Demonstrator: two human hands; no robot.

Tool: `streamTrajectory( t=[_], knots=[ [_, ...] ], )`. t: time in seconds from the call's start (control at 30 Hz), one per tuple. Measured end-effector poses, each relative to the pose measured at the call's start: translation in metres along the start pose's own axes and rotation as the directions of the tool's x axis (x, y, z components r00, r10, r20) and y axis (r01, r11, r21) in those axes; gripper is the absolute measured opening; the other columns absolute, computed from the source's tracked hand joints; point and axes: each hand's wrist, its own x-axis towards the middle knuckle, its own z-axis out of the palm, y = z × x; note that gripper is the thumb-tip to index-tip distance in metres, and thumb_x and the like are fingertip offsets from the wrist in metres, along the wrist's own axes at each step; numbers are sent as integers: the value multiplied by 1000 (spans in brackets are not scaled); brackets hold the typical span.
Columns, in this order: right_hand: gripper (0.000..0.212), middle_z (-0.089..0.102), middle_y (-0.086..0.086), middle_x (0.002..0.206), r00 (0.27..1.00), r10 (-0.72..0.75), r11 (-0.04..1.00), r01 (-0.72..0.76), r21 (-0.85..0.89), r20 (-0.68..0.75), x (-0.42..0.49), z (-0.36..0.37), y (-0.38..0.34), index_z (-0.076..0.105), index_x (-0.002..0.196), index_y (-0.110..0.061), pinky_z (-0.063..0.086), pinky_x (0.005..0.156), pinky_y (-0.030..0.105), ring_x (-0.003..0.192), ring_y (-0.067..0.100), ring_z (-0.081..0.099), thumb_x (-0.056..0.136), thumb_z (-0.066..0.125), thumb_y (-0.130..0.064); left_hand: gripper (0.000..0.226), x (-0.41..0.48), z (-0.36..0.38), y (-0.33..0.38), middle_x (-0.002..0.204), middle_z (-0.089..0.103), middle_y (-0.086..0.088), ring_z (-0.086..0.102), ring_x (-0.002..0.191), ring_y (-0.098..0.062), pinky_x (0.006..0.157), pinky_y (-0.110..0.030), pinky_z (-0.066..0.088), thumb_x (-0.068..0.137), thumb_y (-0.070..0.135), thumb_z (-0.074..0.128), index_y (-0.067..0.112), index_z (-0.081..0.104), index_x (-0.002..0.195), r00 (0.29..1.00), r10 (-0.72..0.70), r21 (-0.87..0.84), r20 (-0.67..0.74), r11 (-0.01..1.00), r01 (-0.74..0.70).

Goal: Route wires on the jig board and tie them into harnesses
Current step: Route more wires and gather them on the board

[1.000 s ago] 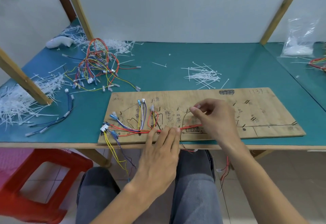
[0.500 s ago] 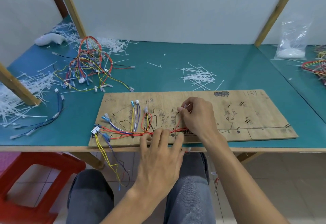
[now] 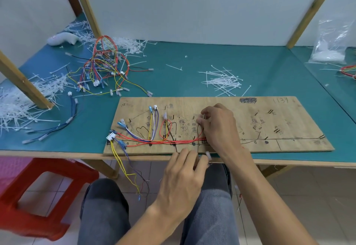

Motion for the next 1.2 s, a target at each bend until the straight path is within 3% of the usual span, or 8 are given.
streamTrajectory(
  t=[0.27,0.37,0.5,0.7,0.8,0.93,1.1,1.2],
  knots=[
    [26,63,3,110,1000,-3,1000,3,12,-20,-4,-1,-2,75,118,-15,50,79,38,91,26,62,95,78,-27,19,2,-20,3,69,59,7,56,63,-17,58,-35,46,97,27,64,20,59,80,947,-275,-278,167,908,313],
    [23,62,3,110,1000,5,1000,-5,7,-24,-5,1,-3,75,115,-15,51,79,40,91,28,63,95,78,-26,16,-3,-23,-3,71,66,10,63,61,-10,62,-38,53,100,32,62,25,60,85,876,-400,-419,270,770,481],
    [17,60,4,110,999,-16,1000,16,-16,-34,-7,2,-5,76,111,-14,52,76,43,92,31,63,96,76,-22,13,-14,-33,-9,81,74,16,74,72,-1,67,-28,59,102,37,57,33,56,90,841,-440,-601,315,594,535],
    [7,64,-1,105,994,-106,994,106,7,28,-12,-1,-5,80,99,-13,52,76,43,85,27,63,96,76,-16,25,-23,-39,-19,74,73,-1,76,62,-18,55,-30,61,102,10,66,29,59,88,734,-572,-704,365,346,620],
    [5,67,-1,102,989,-141,989,139,48,34,-14,-3,-3,81,96,-11,52,75,40,80,23,62,94,76,-12,13,-21,-44,-25,80,73,-8,78,72,-27,62,-39,65,103,11,66,18,62,93,721,-588,-773,367,238,588],
    [7,68,-1,104,990,-134,990,132,41,40,-15,-2,-6,81,100,-10,52,77,39,83,24,64,96,75,-12,6,-21,-46,-32,85,72,-8,77,87,-30,70,-44,67,95,13,76,13,71,91,730,-589,-815,347,196,546],
    [7,69,0,104,990,-139,990,137,38,32,-16,-1,-5,80,99,-9,53,79,42,88,26,65,95,74,-10,13,-24,-44,-29,85,78,-4,78,80,-25,71,-43,66,86,28,87,18,80,88,697,-640,-806,323,201,557],
    [8,69,1,105,989,-145,989,144,20,40,-17,0,-5,80,101,-9,53,82,42,95,28,66,96,73,-9,12,-26,-42,-28,85,80,0,80,81,-22,75,-37,66,90,15,84,27,80,90,668,-684,-785,291,228,576]
  ],
)
